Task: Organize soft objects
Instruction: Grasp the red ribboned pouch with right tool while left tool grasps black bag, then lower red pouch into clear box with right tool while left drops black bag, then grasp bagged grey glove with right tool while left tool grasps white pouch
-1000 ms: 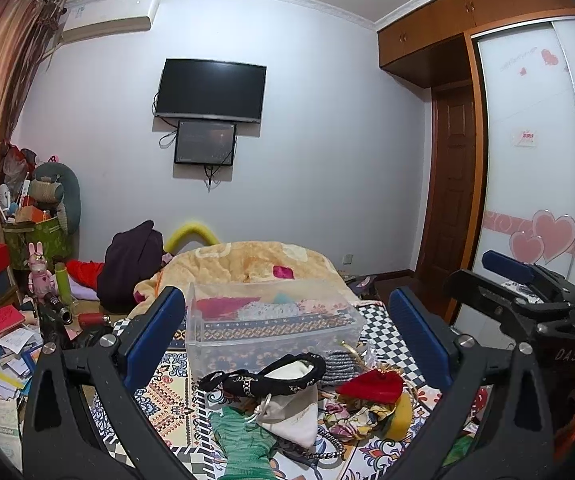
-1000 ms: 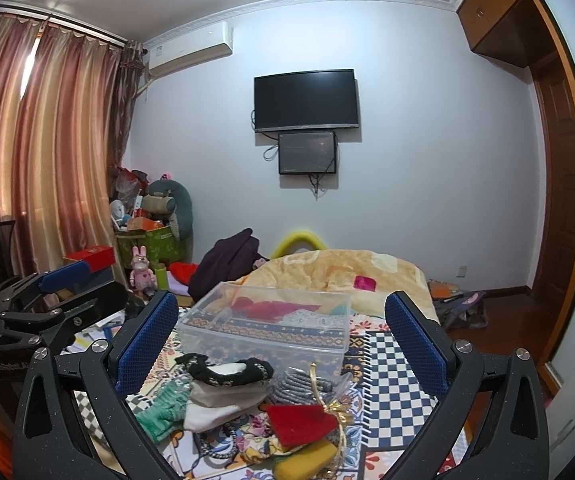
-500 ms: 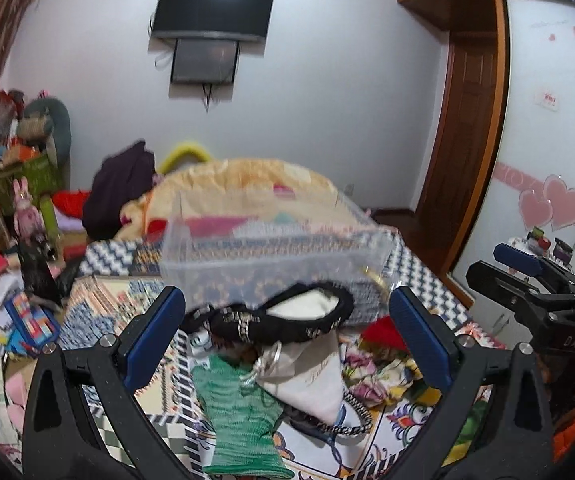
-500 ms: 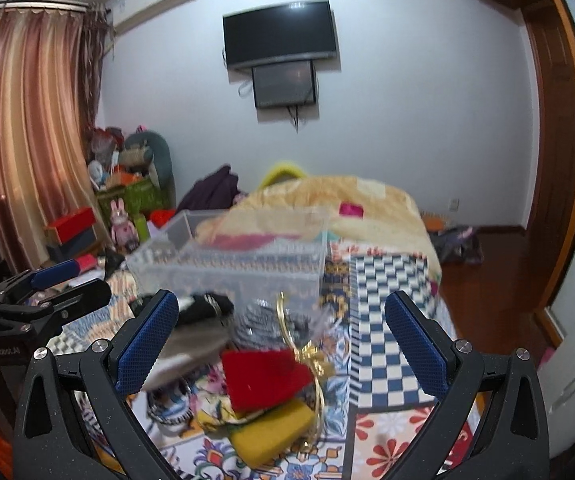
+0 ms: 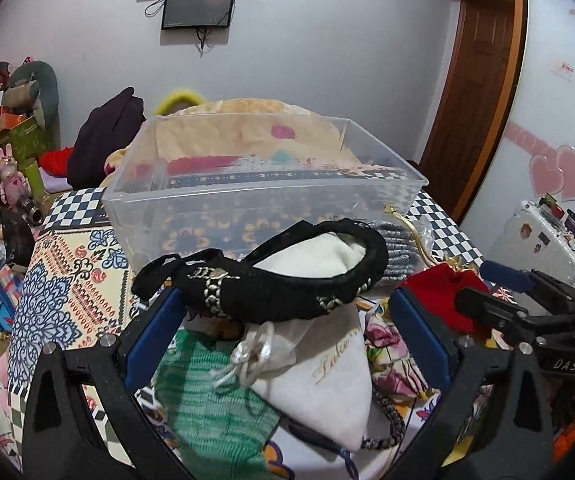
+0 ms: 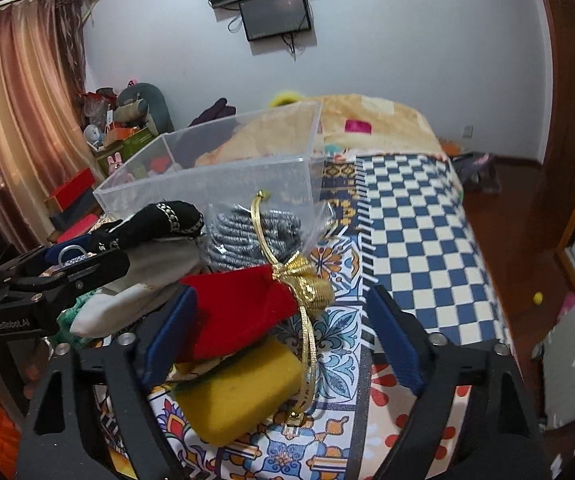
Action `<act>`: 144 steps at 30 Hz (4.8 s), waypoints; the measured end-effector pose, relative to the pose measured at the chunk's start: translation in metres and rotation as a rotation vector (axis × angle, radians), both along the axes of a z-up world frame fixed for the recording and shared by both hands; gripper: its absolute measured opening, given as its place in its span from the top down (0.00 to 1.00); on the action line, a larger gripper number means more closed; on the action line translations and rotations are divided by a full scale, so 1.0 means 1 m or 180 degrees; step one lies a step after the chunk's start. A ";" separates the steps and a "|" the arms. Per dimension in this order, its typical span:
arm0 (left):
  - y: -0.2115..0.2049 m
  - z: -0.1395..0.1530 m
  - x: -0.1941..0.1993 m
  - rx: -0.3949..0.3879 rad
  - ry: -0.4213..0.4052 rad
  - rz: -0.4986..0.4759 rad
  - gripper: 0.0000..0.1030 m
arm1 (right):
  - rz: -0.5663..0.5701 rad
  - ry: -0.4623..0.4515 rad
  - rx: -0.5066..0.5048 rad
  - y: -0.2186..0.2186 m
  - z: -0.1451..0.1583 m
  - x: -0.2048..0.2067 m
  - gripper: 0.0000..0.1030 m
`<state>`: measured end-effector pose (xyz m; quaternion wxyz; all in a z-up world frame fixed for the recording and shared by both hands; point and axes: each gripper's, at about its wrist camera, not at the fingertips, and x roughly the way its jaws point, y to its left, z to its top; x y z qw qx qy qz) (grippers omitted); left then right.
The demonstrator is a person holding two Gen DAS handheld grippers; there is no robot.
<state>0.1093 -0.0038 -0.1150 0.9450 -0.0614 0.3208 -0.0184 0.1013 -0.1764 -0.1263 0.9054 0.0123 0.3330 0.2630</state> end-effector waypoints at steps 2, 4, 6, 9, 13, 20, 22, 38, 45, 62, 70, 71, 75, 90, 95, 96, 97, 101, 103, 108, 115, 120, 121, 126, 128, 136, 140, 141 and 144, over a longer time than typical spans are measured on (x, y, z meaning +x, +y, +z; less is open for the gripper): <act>-0.004 -0.001 0.004 0.0104 -0.0022 0.0047 0.01 | 0.0018 0.0048 0.0019 -0.001 -0.002 0.001 0.31; -0.005 -0.002 0.007 0.0121 -0.0030 0.0052 0.10 | 0.0035 0.0077 0.0047 -0.001 -0.005 0.002 0.43; -0.005 -0.005 0.008 0.0147 -0.0010 0.0062 0.16 | 0.0091 0.0096 0.0071 0.000 -0.006 0.001 0.53; 0.002 -0.006 0.011 0.0055 -0.0043 0.0099 0.24 | 0.0097 0.0048 0.0016 0.007 -0.006 0.000 0.66; 0.012 -0.001 0.004 -0.0077 -0.0153 0.0146 0.29 | 0.0118 -0.0006 -0.0017 0.012 -0.004 -0.004 0.78; 0.014 0.005 -0.006 -0.0045 -0.0288 0.0164 0.53 | 0.0095 -0.0082 0.0042 0.015 0.001 0.000 0.85; 0.016 0.006 -0.009 -0.0062 -0.0311 0.0180 0.59 | 0.0105 -0.0137 0.0040 0.018 0.005 -0.002 0.86; 0.037 0.051 -0.028 -0.0146 -0.0593 0.0209 0.70 | 0.0082 -0.0681 0.0079 0.028 0.063 0.001 0.86; 0.051 0.077 -0.019 -0.0133 -0.0693 0.0222 0.70 | -0.0010 -0.0875 0.0126 0.030 0.086 0.020 0.86; 0.070 0.076 0.062 0.0028 -0.0264 0.0292 0.70 | 0.0086 -0.0779 -0.0280 0.070 0.083 0.071 0.86; 0.068 0.052 0.102 0.0005 0.0081 0.0267 0.70 | 0.0194 -0.0470 -0.0536 0.085 0.059 0.100 0.86; 0.067 0.050 0.106 -0.0003 0.0114 0.0252 0.70 | 0.0200 -0.0424 -0.0560 0.087 0.055 0.104 0.86; 0.062 0.042 0.121 0.0040 0.0216 0.0213 0.69 | 0.0238 -0.0283 -0.0635 0.096 0.045 0.113 0.86; 0.055 0.035 0.116 0.0181 0.0249 0.0238 0.46 | 0.0417 -0.0104 -0.0910 0.107 0.032 0.115 0.71; 0.056 0.040 0.107 0.0058 0.0216 0.0229 0.41 | 0.0349 -0.0223 -0.0791 0.098 0.042 0.105 0.42; 0.056 0.042 0.104 0.0069 0.0189 0.0235 0.41 | 0.0340 -0.0256 -0.0760 0.096 0.046 0.102 0.41; 0.055 0.045 0.100 0.0073 0.0155 0.0234 0.39 | 0.0327 -0.0292 -0.0740 0.094 0.049 0.099 0.39; 0.054 0.058 0.082 0.0035 0.0003 0.0192 0.30 | 0.0308 -0.0438 -0.0656 0.085 0.062 0.087 0.37; 0.053 0.064 0.073 0.0037 -0.0076 0.0186 0.28 | 0.0321 -0.0486 -0.0611 0.080 0.067 0.081 0.37; 0.048 0.075 0.054 0.0060 -0.0173 0.0105 0.26 | 0.0334 -0.0583 -0.0567 0.073 0.071 0.069 0.32; 0.041 0.066 0.029 0.0099 -0.0156 -0.0017 0.22 | 0.0366 -0.0578 -0.0610 0.063 0.059 0.057 0.29; 0.031 0.048 0.017 0.0205 -0.0053 -0.0120 0.22 | 0.0368 -0.0462 -0.0685 0.057 0.040 0.053 0.29; 0.029 0.044 0.015 0.0208 -0.0024 -0.0154 0.22 | 0.0369 -0.0427 -0.0712 0.057 0.034 0.054 0.29; 0.022 0.025 0.007 0.0183 0.0090 -0.0258 0.22 | 0.0389 -0.0260 -0.0787 0.051 0.013 0.053 0.29; 0.020 0.016 0.007 0.0185 0.0150 -0.0266 0.22 | 0.0408 -0.0197 -0.0791 0.052 0.007 0.055 0.29; 0.020 -0.013 0.015 0.0022 0.0435 -0.0320 0.22 | 0.0505 0.0139 -0.0793 0.056 -0.015 0.068 0.29; 0.019 -0.020 0.017 -0.0004 0.0481 -0.0351 0.33 | 0.0537 0.0219 -0.0707 0.053 -0.017 0.069 0.29; 0.018 -0.022 0.017 -0.0023 0.0496 -0.0369 0.37 | 0.0544 0.0223 -0.0703 0.053 -0.017 0.068 0.29; 0.018 -0.025 0.016 -0.0074 0.0517 -0.0387 0.45 | 0.0612 0.0248 -0.0676 0.053 -0.019 0.067 0.43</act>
